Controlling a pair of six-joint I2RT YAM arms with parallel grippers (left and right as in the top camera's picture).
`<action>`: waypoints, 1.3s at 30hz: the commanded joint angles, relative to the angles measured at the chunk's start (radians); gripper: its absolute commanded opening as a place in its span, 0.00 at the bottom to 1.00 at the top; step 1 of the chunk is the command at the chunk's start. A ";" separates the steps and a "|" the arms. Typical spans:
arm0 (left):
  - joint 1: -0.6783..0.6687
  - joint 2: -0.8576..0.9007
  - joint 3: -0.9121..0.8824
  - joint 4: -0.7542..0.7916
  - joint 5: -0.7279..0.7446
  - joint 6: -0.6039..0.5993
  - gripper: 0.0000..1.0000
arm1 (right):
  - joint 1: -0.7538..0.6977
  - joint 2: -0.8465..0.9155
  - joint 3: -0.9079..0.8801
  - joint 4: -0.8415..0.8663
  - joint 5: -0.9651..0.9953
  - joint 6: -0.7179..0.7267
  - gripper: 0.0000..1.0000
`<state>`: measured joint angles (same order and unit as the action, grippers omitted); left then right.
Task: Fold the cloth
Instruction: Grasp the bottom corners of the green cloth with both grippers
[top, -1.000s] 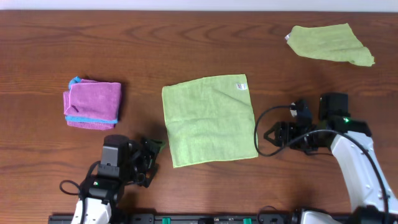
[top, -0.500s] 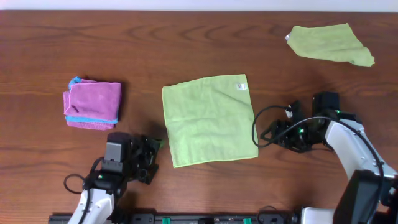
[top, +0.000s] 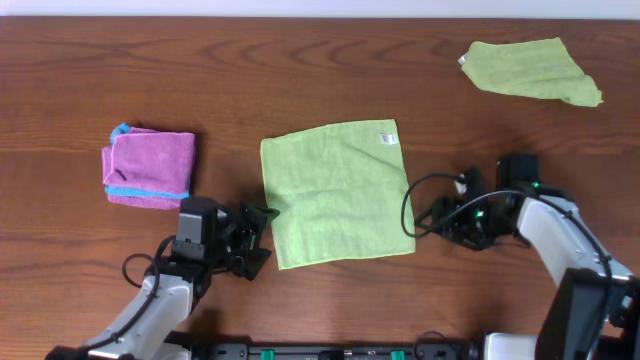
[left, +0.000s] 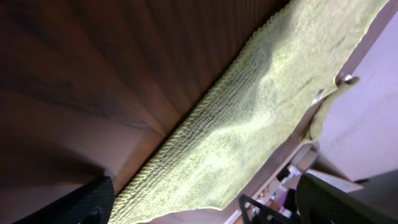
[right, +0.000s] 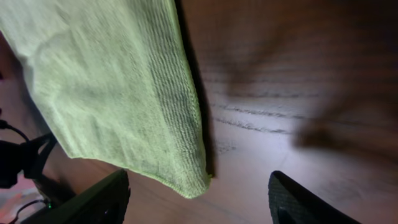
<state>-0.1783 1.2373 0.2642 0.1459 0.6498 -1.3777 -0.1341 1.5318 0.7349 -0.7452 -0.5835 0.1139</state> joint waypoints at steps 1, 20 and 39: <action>-0.001 0.058 -0.029 -0.014 -0.021 0.008 0.95 | 0.016 0.002 -0.052 0.031 -0.047 0.058 0.72; -0.118 0.065 -0.029 -0.016 -0.011 -0.015 1.00 | 0.035 0.002 -0.099 0.126 -0.072 0.100 0.69; -0.134 0.116 -0.030 -0.066 -0.043 0.039 0.47 | 0.188 0.039 -0.105 0.206 -0.019 0.190 0.63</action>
<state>-0.3035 1.3029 0.2680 0.1017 0.6891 -1.3708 0.0444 1.5455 0.6399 -0.5373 -0.6212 0.2855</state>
